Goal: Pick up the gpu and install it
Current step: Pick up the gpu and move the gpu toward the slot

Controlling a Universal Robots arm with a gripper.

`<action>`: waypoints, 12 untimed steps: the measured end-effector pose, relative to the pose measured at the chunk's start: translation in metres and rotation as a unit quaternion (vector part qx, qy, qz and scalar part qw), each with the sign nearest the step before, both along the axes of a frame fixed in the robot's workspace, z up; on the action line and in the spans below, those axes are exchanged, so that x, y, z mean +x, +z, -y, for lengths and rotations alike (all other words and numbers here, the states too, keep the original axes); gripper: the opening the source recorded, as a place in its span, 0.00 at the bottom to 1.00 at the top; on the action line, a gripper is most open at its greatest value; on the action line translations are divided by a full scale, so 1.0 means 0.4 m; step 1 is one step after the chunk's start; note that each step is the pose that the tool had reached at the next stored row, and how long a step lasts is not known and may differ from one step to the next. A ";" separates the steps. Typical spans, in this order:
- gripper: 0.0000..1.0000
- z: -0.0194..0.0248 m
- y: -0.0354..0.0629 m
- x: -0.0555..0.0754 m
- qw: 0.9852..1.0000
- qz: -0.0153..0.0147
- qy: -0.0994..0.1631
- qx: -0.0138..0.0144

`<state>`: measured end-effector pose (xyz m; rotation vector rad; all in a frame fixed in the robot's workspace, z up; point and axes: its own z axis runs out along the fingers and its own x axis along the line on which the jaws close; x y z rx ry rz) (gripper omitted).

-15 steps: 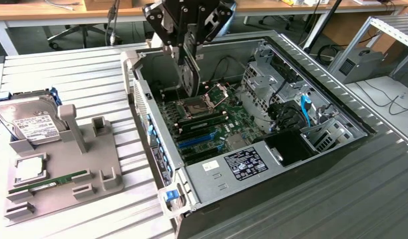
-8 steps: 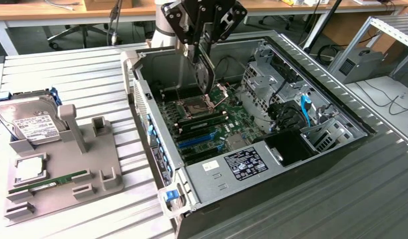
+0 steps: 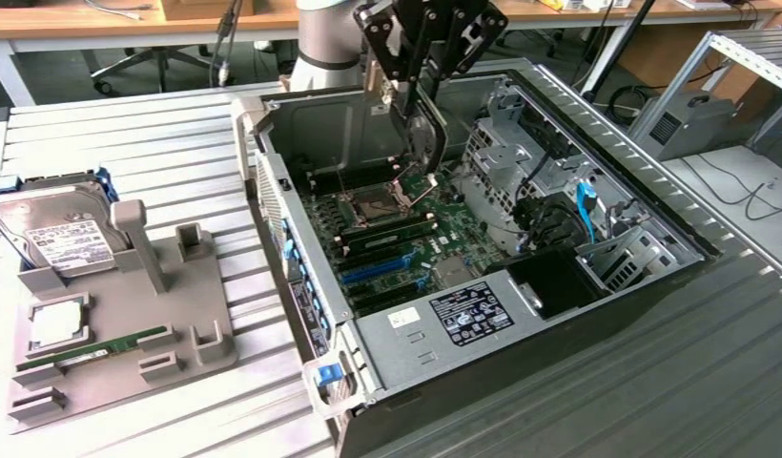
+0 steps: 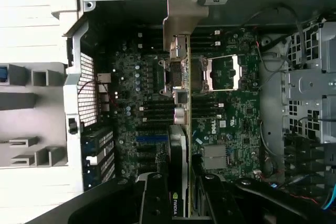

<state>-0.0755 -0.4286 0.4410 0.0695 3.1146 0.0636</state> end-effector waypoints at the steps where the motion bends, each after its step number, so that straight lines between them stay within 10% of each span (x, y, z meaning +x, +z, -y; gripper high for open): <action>1: 0.27 0.000 0.000 0.008 1.000 0.000 0.000 0.000; 12: 0.27 0.000 0.000 0.106 1.000 0.000 0.000 0.000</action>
